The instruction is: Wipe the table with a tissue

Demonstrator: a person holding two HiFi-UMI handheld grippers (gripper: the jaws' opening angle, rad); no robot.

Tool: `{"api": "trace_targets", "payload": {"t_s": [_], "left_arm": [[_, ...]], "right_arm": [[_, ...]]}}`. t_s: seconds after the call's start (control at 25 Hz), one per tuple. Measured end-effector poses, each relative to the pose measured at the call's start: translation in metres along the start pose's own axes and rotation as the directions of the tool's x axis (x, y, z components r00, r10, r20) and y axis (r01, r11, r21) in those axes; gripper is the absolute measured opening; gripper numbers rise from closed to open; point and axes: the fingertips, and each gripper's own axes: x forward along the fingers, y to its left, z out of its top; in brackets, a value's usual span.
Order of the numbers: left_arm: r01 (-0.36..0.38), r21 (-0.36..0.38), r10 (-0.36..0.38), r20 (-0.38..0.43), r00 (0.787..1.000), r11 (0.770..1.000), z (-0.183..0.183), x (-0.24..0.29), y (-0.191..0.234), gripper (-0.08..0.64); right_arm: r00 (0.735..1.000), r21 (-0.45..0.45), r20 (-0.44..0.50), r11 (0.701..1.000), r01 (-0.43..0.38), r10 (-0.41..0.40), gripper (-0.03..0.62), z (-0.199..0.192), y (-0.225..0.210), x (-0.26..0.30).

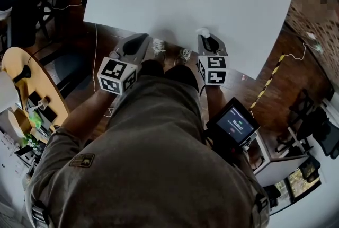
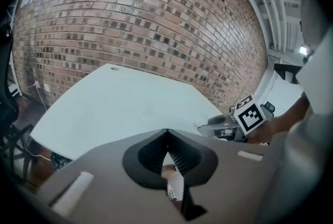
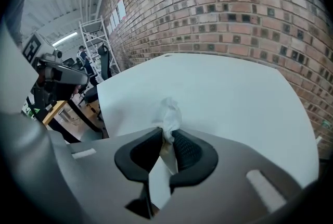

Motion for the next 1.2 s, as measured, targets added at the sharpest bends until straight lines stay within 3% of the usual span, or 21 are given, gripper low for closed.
{"api": "trace_targets", "payload": {"t_s": [0.44,0.64,1.04,1.2], "left_arm": [[-0.032,0.018,0.032,-0.002,0.999,0.999,0.000,-0.020,0.018,0.002],[-0.013,0.037,0.013,-0.012,1.000,0.999,0.006,-0.009,0.003,0.002],[0.043,0.062,-0.042,-0.023,0.999,0.997,0.008,0.013,-0.018,0.002],[0.042,0.060,-0.041,-0.017,0.999,0.997,0.010,0.013,-0.018,0.002]], "right_arm": [[0.996,-0.088,0.016,0.993,-0.084,0.086,0.064,0.014,0.059,0.023],[0.999,-0.065,0.021,0.997,-0.040,0.041,0.064,0.012,0.029,0.012],[0.989,0.014,-0.022,0.990,0.143,-0.143,0.064,-0.016,-0.058,-0.023],[0.990,0.038,-0.022,0.989,0.140,-0.139,0.064,-0.019,-0.058,-0.023]]}}
